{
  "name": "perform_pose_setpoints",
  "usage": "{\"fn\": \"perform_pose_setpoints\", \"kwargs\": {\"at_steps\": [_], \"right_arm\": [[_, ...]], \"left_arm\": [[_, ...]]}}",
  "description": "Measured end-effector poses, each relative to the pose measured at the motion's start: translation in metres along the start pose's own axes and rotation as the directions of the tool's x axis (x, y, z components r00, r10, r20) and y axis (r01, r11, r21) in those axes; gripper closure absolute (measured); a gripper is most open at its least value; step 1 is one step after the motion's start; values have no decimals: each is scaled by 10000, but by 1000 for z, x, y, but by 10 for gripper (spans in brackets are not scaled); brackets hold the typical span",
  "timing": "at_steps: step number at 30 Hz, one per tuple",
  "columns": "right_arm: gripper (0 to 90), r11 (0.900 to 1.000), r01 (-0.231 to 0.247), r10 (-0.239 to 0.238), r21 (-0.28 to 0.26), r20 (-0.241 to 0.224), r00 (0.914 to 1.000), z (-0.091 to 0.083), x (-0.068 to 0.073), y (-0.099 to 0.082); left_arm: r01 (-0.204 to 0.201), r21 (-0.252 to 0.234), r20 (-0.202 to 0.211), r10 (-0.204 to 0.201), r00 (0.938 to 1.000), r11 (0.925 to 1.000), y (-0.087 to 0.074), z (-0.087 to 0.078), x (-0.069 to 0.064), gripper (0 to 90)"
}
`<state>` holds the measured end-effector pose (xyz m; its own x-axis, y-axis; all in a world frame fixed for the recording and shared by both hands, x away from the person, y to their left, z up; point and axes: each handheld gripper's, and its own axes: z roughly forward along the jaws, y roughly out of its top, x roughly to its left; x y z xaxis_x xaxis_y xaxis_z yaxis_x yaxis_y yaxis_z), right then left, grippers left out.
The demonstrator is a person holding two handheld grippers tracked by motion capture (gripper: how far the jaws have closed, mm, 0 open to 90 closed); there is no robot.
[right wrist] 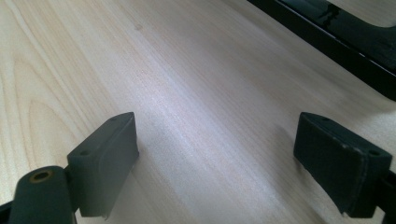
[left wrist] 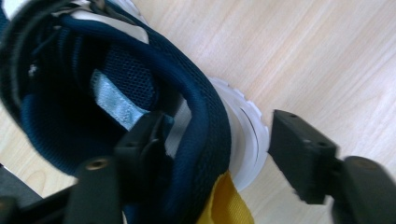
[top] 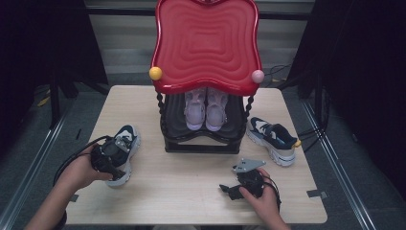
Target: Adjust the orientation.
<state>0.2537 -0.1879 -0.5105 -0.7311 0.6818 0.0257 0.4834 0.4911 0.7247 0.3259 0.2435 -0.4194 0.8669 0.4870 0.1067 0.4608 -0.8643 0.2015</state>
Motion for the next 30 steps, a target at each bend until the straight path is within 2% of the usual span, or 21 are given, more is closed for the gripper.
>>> {"fn": "perform_pose_setpoints", "kwargs": {"at_steps": [4, 6, 8, 11, 15, 18, 20, 23, 25, 27, 30], "right_arm": [[130, 10000, 0, 0, 0, 0, 10000, 0, 0, 0], [130, 10000, 0, 0, 1, 1, 10000, 0, 0, 0], [130, 10000, 6, -7, 26, 27, 10000, 0, 0, 0], [130, 10000, 6, -6, 24, 26, 10000, 0, 0, 0], [130, 10000, -1, 1, -2, -1, 10000, 0, 0, 0], [130, 10000, 27, -27, 10, 16, 10000, 0, 0, 0], [130, 10000, 27, -27, 9, 19, 10000, 0, 0, 0], [130, 10000, 26, -26, 2, 9, 10000, 0, 0, 0], [130, 10000, 28, -28, 4, 5, 10000, 0, 0, 0], [129, 10000, 27, -28, 12, 9, 10000, 0, 0, 0], [130, 10000, 20, -20, 0, -8, 10000, 0, 0, 0]], "left_arm": [[-305, 58, -159, 306, 9994, 9995, 5, 0, -2, 563], [83, -154, 242, -79, 9997, 9998, 9, -2, -2, 612], [122, -130, 201, -119, 9997, 9998, 13, -2, -5, 626], [700, -559, 475, -674, 9966, 9960, 19, -2, -7, 625], [619, -666, 659, -575, 9962, 9959, 29, -1, -14, 622], [283, -693, 601, -241, 9979, 9972, 36, 0, -17, 565], [195, -676, 553, -158, 9983, 9975, 37, -1, -17, 467], [242, -582, 665, -203, 9976, 9980, 34, -3, -14, 390], [434, -540, 771, -392, 9963, 9976, 30, -4, -11, 388], [388, -396, 766, -357, 9964, 9985, 26, -5, -7, 372], [425, -568, 1018, -365, 9941, 9975, 22, -4, -6, 339]]}}
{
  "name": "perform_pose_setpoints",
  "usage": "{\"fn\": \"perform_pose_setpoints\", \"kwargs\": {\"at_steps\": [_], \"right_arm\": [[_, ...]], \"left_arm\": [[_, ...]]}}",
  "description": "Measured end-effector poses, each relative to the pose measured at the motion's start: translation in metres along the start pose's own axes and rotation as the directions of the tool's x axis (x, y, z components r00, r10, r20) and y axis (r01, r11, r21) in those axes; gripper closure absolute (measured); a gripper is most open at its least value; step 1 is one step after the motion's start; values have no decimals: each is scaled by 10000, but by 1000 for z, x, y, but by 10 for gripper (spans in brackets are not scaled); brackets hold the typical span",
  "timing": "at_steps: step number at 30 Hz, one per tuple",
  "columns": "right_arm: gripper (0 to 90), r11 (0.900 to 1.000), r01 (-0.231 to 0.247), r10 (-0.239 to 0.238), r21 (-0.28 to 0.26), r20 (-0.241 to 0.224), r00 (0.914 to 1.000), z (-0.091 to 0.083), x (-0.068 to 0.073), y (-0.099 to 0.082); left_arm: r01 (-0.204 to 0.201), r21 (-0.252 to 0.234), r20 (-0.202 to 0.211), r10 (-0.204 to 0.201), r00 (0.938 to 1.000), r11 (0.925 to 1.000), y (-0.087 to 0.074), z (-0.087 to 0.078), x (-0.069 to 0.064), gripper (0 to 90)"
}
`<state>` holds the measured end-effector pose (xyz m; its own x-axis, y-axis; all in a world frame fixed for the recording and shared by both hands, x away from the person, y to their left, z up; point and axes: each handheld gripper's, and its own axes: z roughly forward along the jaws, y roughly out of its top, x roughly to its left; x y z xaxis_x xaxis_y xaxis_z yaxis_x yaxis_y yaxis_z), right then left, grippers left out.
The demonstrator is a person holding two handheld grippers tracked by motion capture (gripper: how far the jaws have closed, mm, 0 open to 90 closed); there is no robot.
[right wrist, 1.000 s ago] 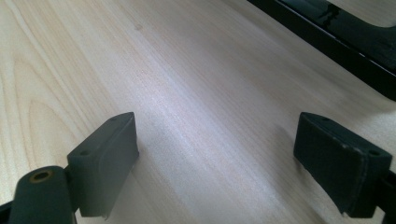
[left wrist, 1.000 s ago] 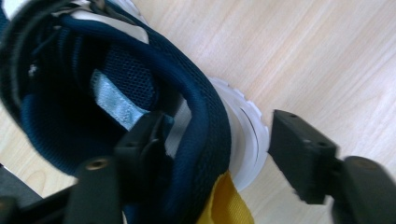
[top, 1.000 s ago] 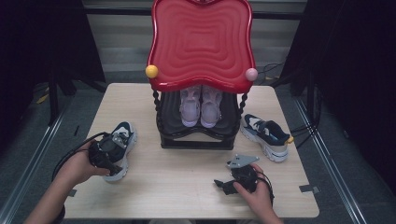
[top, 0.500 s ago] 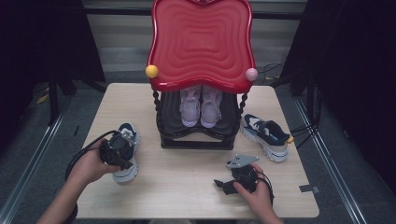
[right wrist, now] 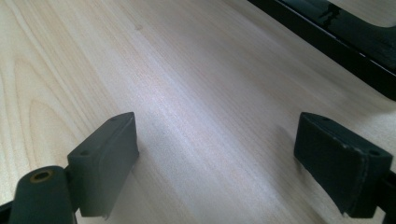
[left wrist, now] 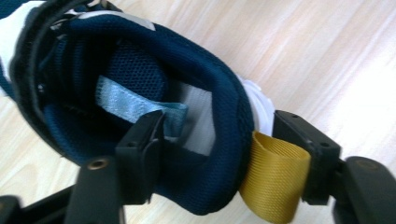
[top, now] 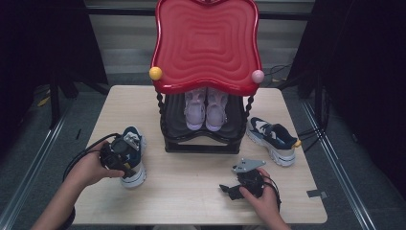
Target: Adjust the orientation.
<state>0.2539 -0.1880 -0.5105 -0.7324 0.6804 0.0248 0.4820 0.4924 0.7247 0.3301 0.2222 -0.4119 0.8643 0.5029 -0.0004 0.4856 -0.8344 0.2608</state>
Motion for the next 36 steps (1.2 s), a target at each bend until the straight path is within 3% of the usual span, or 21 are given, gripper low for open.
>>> {"fn": "perform_pose_setpoints", "kwargs": {"at_steps": [4, 7, 13, 18, 25, 30, 36], "right_arm": [[130, 10000, -8, 8, -8, -11, 10000, 0, 0, 0], [129, 10000, -5, 5, -14, -10, 10000, 0, 0, 0], [129, 10000, -10, 10, -12, -14, 10000, 0, 0, 0], [129, 10000, 1, -1, 14, 10, 10000, 0, 0, 0], [129, 10000, -18, 18, -4, -2, 10000, 0, 0, 0], [129, 10000, 1, -1, 16, 2, 10000, 0, 0, 0], [129, 10000, 2, -2, 14, 1, 10000, 0, 0, 0]], "left_arm": [[-438, 306, 42, 437, 9990, 9986, 2, 2, -1, 327], [-805, 649, -91, 812, 9967, 9946, 2, 4, -3, 472], [-698, 594, 204, 687, 9974, 9958, 8, 3, -9, 573], [-1010, 802, 382, 982, 9944, 9917, 19, 5, -20, 654], [-459, 1329, 650, 375, 9972, 9901, 27, 8, -20, 638], [-46, 1189, 576, -23, 9983, 9929, 28, 10, -17, 590], [-14, 1287, 701, -77, 9975, 9917, 29, 13, -15, 584]]}}
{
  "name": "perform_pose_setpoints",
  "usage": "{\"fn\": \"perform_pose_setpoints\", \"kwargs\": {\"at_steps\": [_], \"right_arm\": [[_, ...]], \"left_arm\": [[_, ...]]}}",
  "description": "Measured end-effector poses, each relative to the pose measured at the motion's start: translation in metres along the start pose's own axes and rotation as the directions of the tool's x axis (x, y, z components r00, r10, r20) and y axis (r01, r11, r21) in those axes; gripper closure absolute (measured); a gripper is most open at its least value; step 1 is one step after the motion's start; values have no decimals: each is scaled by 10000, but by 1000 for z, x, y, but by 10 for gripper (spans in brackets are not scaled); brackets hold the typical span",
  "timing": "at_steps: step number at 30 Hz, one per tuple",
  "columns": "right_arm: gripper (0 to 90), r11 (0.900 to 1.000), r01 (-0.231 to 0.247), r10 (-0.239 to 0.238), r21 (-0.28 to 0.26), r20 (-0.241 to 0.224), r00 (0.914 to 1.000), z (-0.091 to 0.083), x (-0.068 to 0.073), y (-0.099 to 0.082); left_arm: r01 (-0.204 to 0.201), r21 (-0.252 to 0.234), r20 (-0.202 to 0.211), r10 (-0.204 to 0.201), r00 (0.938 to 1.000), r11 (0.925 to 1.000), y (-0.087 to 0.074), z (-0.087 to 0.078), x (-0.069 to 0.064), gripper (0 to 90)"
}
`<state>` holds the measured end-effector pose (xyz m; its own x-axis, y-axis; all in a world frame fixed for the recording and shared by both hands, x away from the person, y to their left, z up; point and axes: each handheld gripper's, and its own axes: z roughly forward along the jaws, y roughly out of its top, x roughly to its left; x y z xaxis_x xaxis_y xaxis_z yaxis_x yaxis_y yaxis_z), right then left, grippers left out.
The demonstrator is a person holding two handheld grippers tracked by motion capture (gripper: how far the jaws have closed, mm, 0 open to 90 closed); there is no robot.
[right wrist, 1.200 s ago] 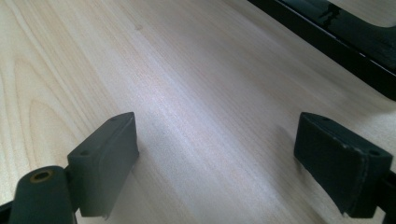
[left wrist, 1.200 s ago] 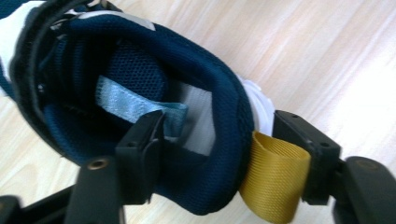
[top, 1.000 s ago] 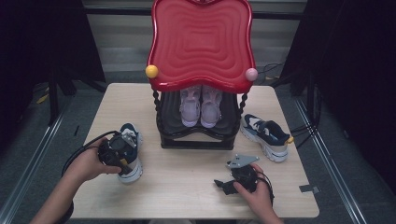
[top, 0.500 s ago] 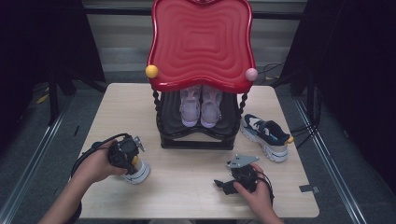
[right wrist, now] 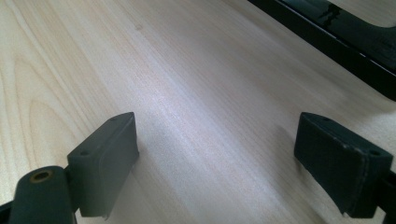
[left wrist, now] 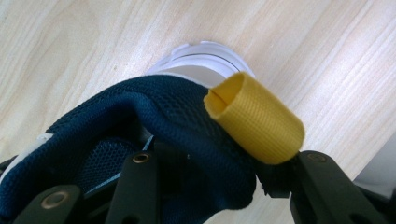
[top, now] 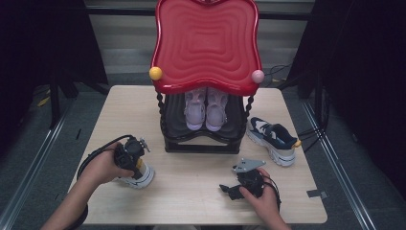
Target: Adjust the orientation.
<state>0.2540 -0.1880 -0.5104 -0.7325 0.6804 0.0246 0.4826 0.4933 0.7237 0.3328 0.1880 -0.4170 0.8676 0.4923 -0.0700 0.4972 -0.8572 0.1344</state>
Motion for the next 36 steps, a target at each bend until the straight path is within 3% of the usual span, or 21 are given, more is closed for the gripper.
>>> {"fn": "perform_pose_setpoints", "kwargs": {"at_steps": [8, 10, 12, 16, 20, 21, 22, 24, 26, 28, 31, 35, 36], "right_arm": [[129, 10000, 2, -2, 0, 2, 10000, 0, 0, 0], [129, 10000, 1, -1, 2, 2, 10000, 0, 0, 0], [129, 10000, -1, 1, 3, 1, 10000, 0, 0, 0], [129, 10000, -1, 1, -2, 3, 10000, 0, 0, 0], [129, 10000, 1, -1, 0, 3, 10000, 0, 0, 0], [129, 10000, -2, 2, 2, 3, 10000, 0, 0, 0], [129, 10000, -1, 1, 2, 2, 10000, 0, 0, 0], [129, 10000, -1, 1, 3, 2, 10000, 0, 0, 0], [129, 10000, -1, 1, 2, 1, 10000, 0, 0, 0], [129, 10000, 2, -2, 1, 2, 10000, 0, 0, 0], [129, 10000, 0, 0, 1, 3, 10000, 0, 0, 0], [129, 10000, 0, 0, 0, 2, 10000, 0, 0, 0], [129, 10000, 0, 0, 1, 3, 10000, 0, 0, 0]], "left_arm": [[734, -39, 44, -734, 9973, 9973, 5, -3, 4, 518], [848, 38, -6, -848, 9964, 9964, 5, -4, 4, 546], [768, -21, 278, -767, 9967, 9970, 4, -4, 4, 614], [78, 38, 527, -80, 9986, 10000, 1, -4, -2, 690], [-884, 92, 734, 875, 9935, 9960, -3, -4, -7, 724], [-832, 103, 711, 823, 9941, 9965, -3, -5, -7, 719], [-534, -38, 588, 535, 9968, 9986, -4, -5, -7, 703], [-450, -91, 524, 454, 9976, 9989, -4, -6, -6, 670], [12, -169, 465, -4, 9989, 9999, -3, -6, -4, 587], [641, -166, 443, -633, 9970, 9978, -2, -5, -1, 527], [1078, -91, 452, -1073, 9932, 9941, 1, -2, 0, 474], [1386, 8, 480, -1385, 9892, 9903, 6, 0, -1, 426], [1228, 166, 454, -1235, 9913, 9923, 8, -1, -2, 418]]}}
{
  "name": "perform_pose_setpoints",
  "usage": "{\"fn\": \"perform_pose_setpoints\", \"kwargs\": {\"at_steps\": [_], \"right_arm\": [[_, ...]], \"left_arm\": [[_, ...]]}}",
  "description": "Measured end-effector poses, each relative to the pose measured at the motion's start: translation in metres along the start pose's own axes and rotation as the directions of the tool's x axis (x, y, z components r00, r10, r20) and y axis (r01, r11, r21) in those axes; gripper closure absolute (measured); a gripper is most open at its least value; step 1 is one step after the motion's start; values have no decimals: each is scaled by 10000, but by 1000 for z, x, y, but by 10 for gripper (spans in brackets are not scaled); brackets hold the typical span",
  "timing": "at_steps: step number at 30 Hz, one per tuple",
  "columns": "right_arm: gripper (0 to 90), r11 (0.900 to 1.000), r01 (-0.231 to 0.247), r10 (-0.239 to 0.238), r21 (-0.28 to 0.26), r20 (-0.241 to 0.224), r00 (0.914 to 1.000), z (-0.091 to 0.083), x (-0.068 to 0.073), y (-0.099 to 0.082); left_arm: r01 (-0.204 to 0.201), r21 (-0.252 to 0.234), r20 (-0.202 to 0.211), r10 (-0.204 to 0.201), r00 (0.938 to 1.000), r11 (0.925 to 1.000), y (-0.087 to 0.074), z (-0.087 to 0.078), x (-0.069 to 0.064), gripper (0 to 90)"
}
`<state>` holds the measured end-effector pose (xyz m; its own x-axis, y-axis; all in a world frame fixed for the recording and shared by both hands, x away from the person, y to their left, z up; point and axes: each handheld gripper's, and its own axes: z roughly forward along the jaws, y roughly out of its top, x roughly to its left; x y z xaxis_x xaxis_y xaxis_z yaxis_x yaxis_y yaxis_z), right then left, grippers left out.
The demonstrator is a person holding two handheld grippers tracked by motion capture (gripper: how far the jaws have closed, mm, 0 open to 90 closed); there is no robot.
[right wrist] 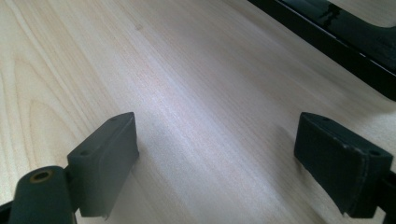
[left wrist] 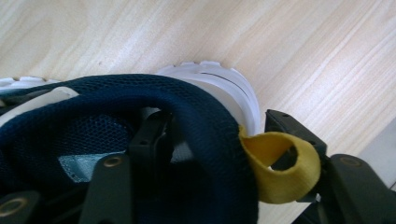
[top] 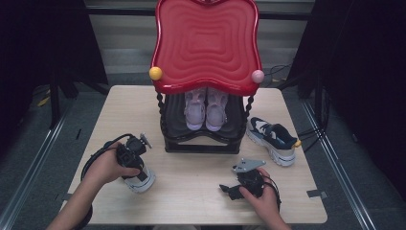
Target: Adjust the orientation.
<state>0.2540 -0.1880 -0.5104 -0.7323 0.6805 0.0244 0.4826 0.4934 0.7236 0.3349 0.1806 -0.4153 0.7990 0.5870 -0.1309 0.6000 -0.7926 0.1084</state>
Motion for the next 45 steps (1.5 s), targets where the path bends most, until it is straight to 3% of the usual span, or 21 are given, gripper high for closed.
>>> {"fn": "perform_pose_setpoints", "kwargs": {"at_steps": [5, 7, 10, 12, 14, 17, 22, 25, 29, 38, 43, 45], "right_arm": [[129, 10000, -2, 2, 1, -2, 10000, 0, 0, 0], [129, 10000, 0, 0, -1, 0, 10000, 0, 0, 0], [129, 10000, 0, 0, 0, -1, 10000, 0, 0, 0], [129, 10000, 1, -1, 0, -1, 10000, 0, 0, 0], [129, 10000, 0, 0, 2, 0, 10000, 0, 0, 0], [129, 10000, 0, 0, 0, -1, 10000, 0, 0, 0], [128, 10000, 1, -1, 0, -1, 10000, 0, 0, 0], [128, 10000, 3, -3, -1, -2, 10000, 0, 0, 0], [127, 10000, -17, 17, 17, -10, 10000, 0, 0, 0], [127, 10000, -14, 14, 14, -15, 10000, 0, 0, 0], [127, 10000, -27, 27, -4, -9, 10000, 0, 0, 0], [127, 10000, -36, 36, 0, -14, 10000, 0, 0, 0]], "left_arm": [[-70, 46, -193, 71, 9998, 10000, 4, -4, -6, 355], [-85, 109, -364, 89, 9993, 9999, 5, -4, -8, 354], [-57, 97, -267, 60, 9996, 9999, 5, -3, -6, 375], [-66, 96, -309, 69, 9995, 9999, 4, -3, -5, 445], [-185, 137, -242, 189, 9995, 9997, 3, -4, -3, 578], [-146, 120, 99, 145, 9998, 9998, 1, -4, -1, 627], [-771, 528, 578, 740, 9956, 9956, -4, -3, 1, 735], [-1177, 496, 445, 1156, 9923, 9918, -6, -4, -1, 734], [-1270, 592, 123, 1265, 9919, 9901, -4, -5, 0, 693], [-1392, 1116, 468, 1347, 9898, 9840, 1, -5, 2, 674], [-1713, 1554, 518, 1652, 9849, 9729, 3, -5, 3, 683], [-1616, 1558, 541, 1549, 9865, 9745, 4, -4, 2, 691]]}}
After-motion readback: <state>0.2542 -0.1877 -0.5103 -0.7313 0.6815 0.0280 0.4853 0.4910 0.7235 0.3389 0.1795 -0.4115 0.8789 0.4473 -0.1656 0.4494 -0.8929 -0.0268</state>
